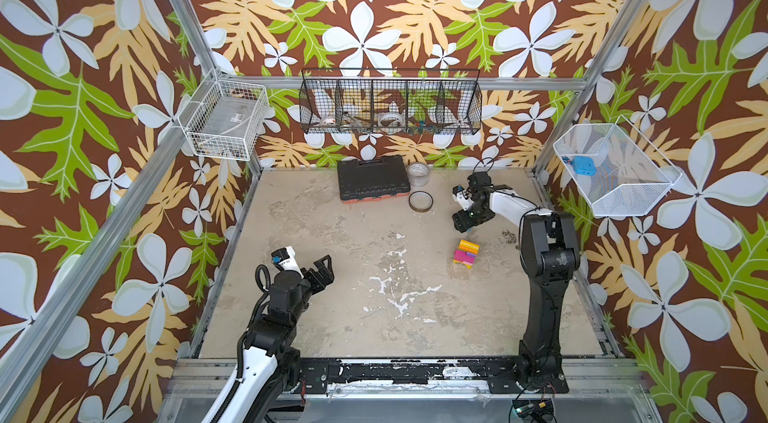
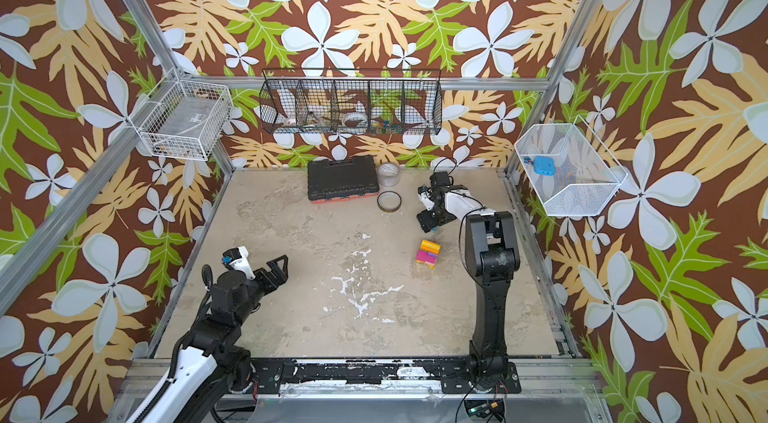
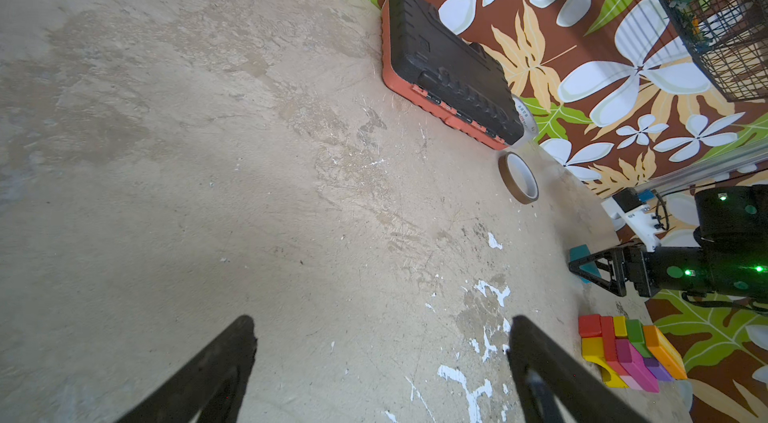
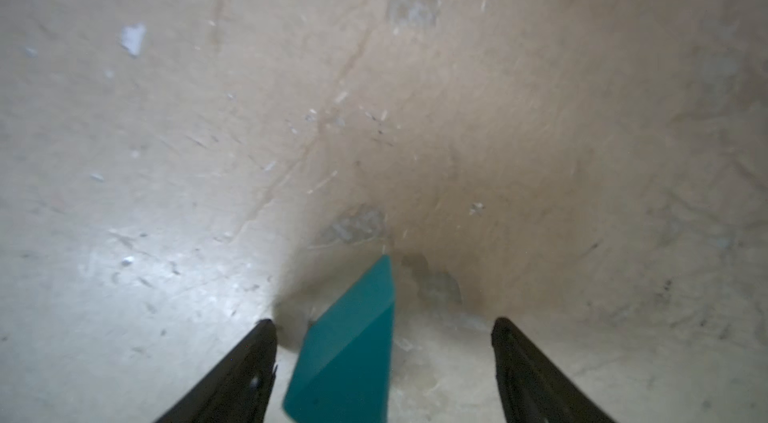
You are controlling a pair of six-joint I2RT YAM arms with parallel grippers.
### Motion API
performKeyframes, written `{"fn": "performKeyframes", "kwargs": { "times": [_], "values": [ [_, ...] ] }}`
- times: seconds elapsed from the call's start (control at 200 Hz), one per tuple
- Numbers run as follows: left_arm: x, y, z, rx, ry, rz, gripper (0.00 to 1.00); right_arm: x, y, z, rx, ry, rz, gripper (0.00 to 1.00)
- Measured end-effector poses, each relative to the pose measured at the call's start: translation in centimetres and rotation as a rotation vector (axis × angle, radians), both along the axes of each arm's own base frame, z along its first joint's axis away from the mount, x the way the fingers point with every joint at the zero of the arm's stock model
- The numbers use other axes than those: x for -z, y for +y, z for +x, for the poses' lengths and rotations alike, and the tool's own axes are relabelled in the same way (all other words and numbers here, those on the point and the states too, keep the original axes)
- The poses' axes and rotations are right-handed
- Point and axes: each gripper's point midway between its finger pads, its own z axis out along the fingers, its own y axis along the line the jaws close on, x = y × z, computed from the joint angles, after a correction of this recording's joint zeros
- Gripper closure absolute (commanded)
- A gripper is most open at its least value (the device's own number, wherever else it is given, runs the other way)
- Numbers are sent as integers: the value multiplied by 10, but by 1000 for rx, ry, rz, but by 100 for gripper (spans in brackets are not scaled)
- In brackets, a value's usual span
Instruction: Build the wood block tower
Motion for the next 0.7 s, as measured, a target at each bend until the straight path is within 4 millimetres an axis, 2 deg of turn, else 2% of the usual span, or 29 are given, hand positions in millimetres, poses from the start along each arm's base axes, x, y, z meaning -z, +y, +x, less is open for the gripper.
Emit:
{"fn": "performKeyframes", "kwargs": {
  "times": [0.115, 0.241, 0.511, 0.596, 0.702],
  "values": [
    [0, 0, 0, 0, -2, -1, 4, 1, -12, 1, 28, 1, -1, 31],
    [-1, 0, 0, 0, -6, -2, 4, 2, -34, 2, 80, -11, 4, 31],
    [-1, 0, 0, 1, -6, -2, 4, 0, -83, -13, 191, -14, 1, 37],
    [-1, 0, 0, 1, -6, -2, 4, -1, -89, -16, 202, -16, -7, 36],
    [-1, 0, 0, 0, -5, -2, 4, -2, -80, -15, 175, -20, 29, 34]
  ]
}}
